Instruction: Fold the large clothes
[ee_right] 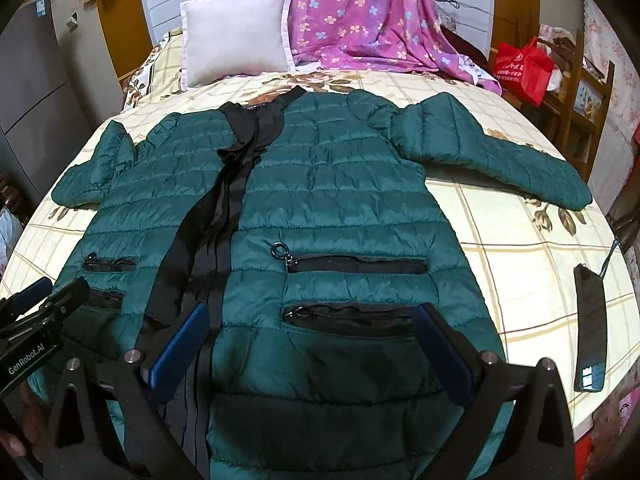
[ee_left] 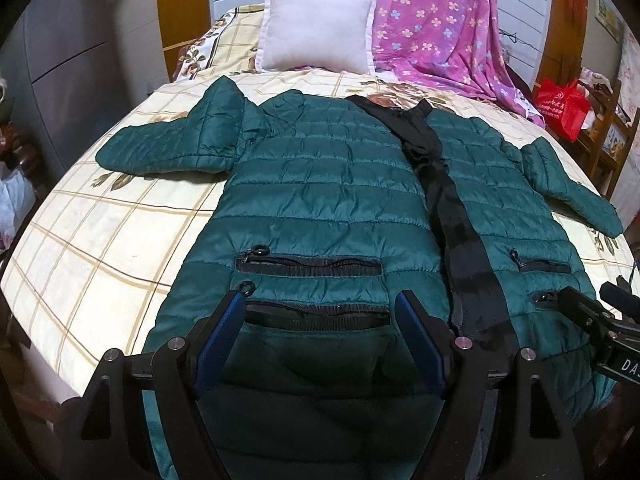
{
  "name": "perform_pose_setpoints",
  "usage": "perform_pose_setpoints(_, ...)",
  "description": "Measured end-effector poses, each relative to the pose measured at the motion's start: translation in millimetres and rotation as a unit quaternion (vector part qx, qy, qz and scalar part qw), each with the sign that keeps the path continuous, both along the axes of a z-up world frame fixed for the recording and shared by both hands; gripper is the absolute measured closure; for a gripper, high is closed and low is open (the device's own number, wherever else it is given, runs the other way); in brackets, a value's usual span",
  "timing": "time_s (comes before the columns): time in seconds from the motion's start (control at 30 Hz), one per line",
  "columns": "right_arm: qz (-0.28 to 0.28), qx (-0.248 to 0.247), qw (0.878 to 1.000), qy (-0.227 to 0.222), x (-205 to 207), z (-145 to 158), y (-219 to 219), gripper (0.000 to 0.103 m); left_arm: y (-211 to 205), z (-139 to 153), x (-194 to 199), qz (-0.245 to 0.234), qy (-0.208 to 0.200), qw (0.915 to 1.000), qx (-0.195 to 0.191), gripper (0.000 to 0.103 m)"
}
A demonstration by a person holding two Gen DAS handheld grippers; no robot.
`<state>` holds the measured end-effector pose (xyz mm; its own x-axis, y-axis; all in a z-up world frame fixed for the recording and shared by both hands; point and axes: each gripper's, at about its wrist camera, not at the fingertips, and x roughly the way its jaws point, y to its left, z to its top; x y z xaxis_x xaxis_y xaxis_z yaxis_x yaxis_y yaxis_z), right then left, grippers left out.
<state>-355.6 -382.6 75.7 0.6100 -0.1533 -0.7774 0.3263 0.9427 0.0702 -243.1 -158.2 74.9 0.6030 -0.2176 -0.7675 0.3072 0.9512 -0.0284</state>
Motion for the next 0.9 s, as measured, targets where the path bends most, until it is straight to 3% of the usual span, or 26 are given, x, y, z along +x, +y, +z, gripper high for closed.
perform_pose_setpoints(0.27, 0.002, -0.008, 1.0, 0.029, 4.7, -2.2, 1.1, 0.0, -2.2, -1.8, 0.0, -0.004, -0.004, 1.0, 0.005, 0.049)
perform_pose_setpoints(0.57, -0.001, -0.006, 1.0, 0.002, 8.3, -4.9, 2.0, 0.0, -1.3, -6.1, 2.6, -0.003, 0.007, 1.0, 0.001, 0.049)
perform_pose_setpoints(0.9, 0.001, -0.006, 1.0, 0.014, 14.0, -8.4, 2.1, 0.0, -2.5, -8.3, 3.2, -0.002, 0.012, 0.9999, 0.002, 0.049)
